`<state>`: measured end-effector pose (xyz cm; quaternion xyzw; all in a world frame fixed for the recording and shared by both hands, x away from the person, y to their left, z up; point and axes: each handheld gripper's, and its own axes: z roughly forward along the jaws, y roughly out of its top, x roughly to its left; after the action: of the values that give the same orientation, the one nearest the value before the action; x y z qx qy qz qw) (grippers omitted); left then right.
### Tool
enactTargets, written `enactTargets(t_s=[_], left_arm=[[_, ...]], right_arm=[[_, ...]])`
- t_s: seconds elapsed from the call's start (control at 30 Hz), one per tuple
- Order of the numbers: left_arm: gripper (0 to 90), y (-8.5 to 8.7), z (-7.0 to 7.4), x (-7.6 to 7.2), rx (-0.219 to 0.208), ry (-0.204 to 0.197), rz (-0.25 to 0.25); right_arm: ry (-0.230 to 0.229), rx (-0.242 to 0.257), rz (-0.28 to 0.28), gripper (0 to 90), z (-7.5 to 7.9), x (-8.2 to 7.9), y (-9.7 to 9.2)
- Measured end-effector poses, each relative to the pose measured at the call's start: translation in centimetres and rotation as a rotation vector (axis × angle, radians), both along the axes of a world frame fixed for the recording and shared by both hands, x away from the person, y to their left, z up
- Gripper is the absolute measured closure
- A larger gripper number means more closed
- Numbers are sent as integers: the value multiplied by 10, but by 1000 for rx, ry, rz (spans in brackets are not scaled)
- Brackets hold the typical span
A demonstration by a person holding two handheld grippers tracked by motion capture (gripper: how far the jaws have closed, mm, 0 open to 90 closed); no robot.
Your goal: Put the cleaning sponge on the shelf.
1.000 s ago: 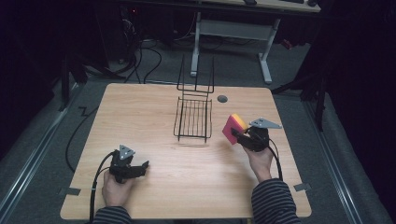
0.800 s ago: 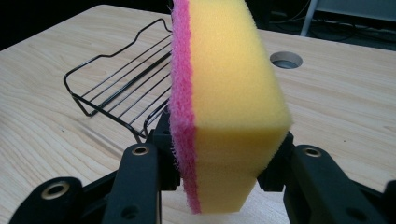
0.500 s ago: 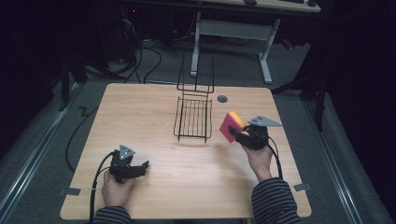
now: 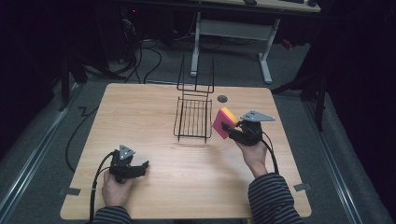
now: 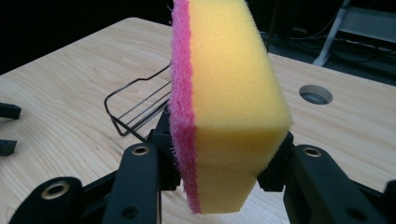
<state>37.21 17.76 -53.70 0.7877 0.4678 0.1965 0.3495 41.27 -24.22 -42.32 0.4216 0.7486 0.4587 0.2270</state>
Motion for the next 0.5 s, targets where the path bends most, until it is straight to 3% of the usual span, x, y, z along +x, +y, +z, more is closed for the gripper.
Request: enactTargets(t_s=[0.5], left_arm=[[191, 0, 0, 0, 0, 0, 0]], right_arm=[[-4, 18, 44, 606, 11, 8, 21]])
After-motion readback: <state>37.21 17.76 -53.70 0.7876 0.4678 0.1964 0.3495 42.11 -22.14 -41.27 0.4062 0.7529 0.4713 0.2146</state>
